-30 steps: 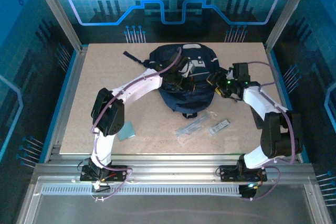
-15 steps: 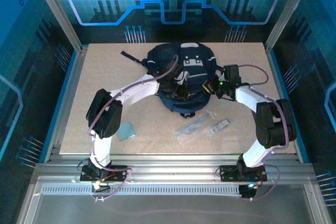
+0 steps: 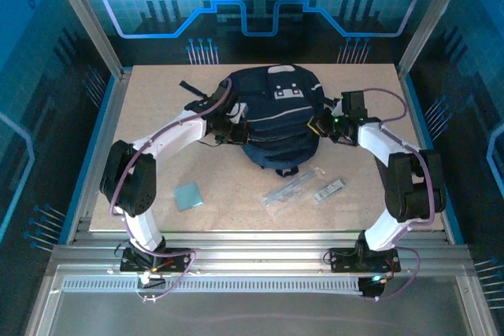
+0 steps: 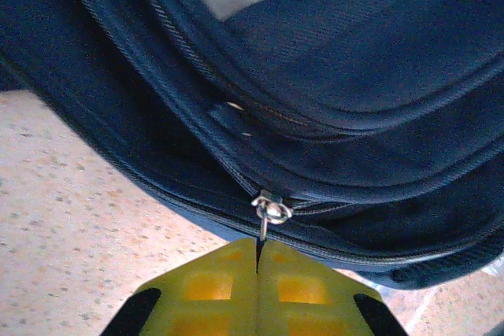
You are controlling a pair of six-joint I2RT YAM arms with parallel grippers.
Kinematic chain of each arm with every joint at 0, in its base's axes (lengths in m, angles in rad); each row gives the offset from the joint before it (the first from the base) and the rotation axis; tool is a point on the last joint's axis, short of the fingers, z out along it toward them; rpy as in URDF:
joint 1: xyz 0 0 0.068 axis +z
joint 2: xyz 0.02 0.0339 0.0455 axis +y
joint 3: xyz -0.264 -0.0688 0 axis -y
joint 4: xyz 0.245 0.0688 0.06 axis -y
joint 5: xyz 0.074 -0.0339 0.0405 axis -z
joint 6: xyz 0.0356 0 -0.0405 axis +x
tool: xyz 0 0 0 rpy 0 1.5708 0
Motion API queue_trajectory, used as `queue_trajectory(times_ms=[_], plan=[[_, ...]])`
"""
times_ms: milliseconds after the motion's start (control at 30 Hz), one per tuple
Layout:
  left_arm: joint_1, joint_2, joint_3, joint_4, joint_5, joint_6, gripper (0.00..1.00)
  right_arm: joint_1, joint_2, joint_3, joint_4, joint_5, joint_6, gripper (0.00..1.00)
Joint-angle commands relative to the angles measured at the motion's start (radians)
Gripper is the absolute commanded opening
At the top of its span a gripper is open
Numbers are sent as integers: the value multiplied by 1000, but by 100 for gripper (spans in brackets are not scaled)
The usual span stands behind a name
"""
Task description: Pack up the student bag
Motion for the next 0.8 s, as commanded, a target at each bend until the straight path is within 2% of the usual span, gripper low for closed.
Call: queue_trajectory(times_ms=[0,67,100,167,200,367,533,700,733,767], plan=[[48,-9,8,-93,-58,4,0,-55,58,123,2,86,-75,0],[9,-3,32,-63,-1,-24,0,-51,68,164,-28,55,-74,2],[-16,1,48,-55,12,-37,0,-47,60,171,-43,49,-72,13],[-75,11,87,-17,38,-68,0,-33,24,171,-81,53,-74,48],[-95,18,103,5,46,-85,0,-26,1,167,-103,47,-73,61],[-158,94,224,131,128,-182,0,3,-143,60,-132,12,-28,83],[-199,140,325,149,142,-185,0,53,-200,-65,-4,-22,110,86],[-223,125,294,156,145,-189,0,117,-93,-34,92,-4,179,81],[-224,118,274,162,143,-194,0,133,-66,-21,106,0,188,76],[-222,111,253,168,143,-194,0,145,-44,-13,128,8,197,63]])
